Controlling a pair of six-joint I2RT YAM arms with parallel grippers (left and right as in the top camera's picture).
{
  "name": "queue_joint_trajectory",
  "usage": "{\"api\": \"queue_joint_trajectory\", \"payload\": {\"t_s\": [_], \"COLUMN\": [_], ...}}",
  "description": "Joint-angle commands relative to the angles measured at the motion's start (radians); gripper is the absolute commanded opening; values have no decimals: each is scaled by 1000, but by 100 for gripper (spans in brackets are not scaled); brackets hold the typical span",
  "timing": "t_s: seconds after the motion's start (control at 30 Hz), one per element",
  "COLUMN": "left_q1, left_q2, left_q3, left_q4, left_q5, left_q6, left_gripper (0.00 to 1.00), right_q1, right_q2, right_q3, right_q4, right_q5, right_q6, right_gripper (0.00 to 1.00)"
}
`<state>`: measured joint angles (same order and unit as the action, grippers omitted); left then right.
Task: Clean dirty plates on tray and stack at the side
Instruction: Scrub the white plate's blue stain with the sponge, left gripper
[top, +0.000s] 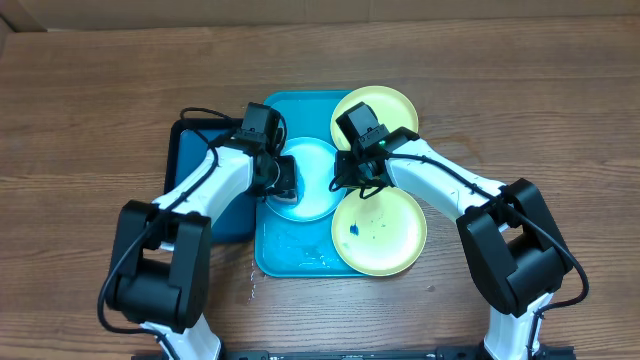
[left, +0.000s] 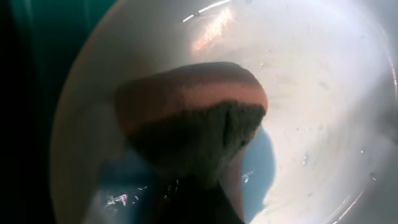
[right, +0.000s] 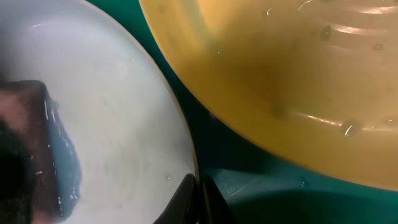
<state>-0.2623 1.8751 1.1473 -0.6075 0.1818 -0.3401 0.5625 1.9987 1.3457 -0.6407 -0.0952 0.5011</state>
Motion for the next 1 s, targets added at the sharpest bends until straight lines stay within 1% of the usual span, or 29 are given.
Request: {"api": "queue_joint_trajectory", "payload": {"t_s": [0.0, 0.13, 0.23, 0.37, 0.47, 0.53, 0.67, 0.83, 0.97], "left_q1": [-8, -5, -5, -5, -5, -5, -6, -6, -6], "left_q2": [81, 87, 85, 81, 73, 71, 71, 76, 77], "left_q3": [-10, -3, 43, 165, 264, 328, 402, 387, 340], "left_q4": [-4, -2, -16, -79, -135, -180, -269, -354, -348], "left_q5": [98, 201, 277, 301, 296, 272, 155, 8, -72], "left_q6": [-11, -11, 4, 6, 39, 54, 56, 56, 55], "left_gripper": [4, 4, 4, 4, 4, 4, 4, 4, 4], "right_q1": [-2, -2, -2, -2, -2, -2, -2, -2, -2], "right_q2": [5, 5, 5, 5, 5, 5, 5, 5, 5], "right_q3": [12, 12, 12, 12, 12, 12, 12, 12, 12], "right_q4": [8, 8, 8, 8, 8, 7, 7, 8, 8], "right_q5": [-15, -15, -16, -19, -22, -22, -22, -22, -22], "right_q6": [0, 0, 0, 0, 0, 0, 0, 0, 0], "right_gripper": [4, 4, 4, 4, 4, 4, 4, 4, 4]}}
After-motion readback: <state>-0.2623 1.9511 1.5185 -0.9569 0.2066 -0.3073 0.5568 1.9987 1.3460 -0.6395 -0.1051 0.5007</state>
